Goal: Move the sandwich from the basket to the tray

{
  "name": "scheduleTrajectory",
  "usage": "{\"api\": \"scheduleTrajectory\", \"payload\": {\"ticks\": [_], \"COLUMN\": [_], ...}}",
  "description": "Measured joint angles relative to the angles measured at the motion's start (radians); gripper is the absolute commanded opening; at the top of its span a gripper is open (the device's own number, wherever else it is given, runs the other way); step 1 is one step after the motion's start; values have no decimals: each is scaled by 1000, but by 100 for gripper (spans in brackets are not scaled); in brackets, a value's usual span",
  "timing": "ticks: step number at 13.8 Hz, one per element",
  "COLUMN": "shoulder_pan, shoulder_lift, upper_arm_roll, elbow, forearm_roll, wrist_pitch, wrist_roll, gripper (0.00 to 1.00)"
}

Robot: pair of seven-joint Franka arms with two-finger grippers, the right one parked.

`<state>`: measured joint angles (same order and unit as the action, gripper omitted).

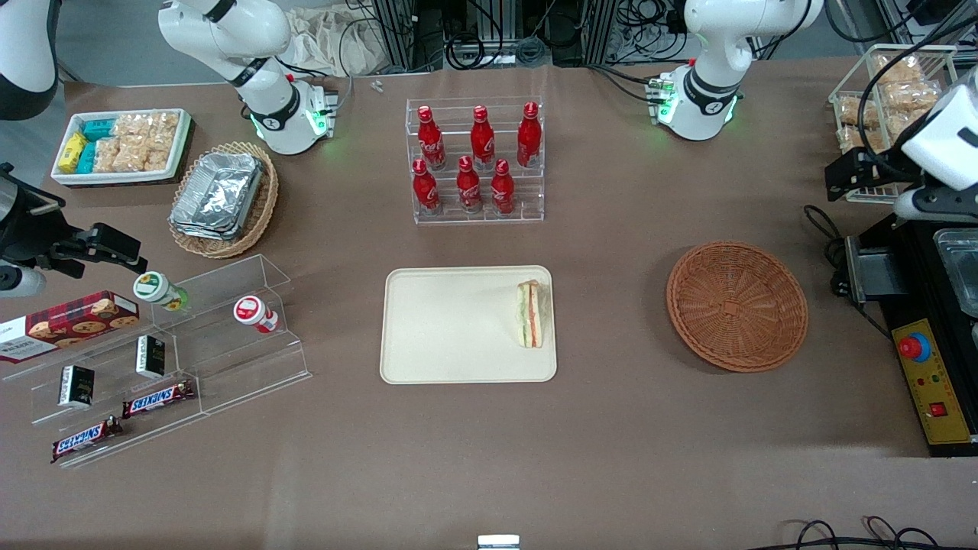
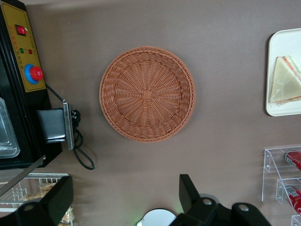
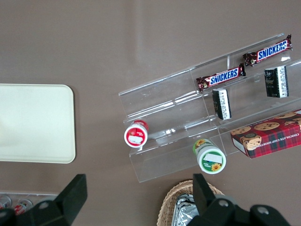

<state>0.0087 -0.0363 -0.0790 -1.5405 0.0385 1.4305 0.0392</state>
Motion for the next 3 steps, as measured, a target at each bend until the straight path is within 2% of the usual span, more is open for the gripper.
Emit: {"api": "scheduleTrajectory", "payload": {"ticks": [3], "shoulder_pan": [-24], "shoulder_lift": [5], "upper_arm_roll": [-2], "elbow": [6], "forearm_roll": [0], "wrist_pitch": [8], "wrist_roll": [-1], "gripper": [100]}}
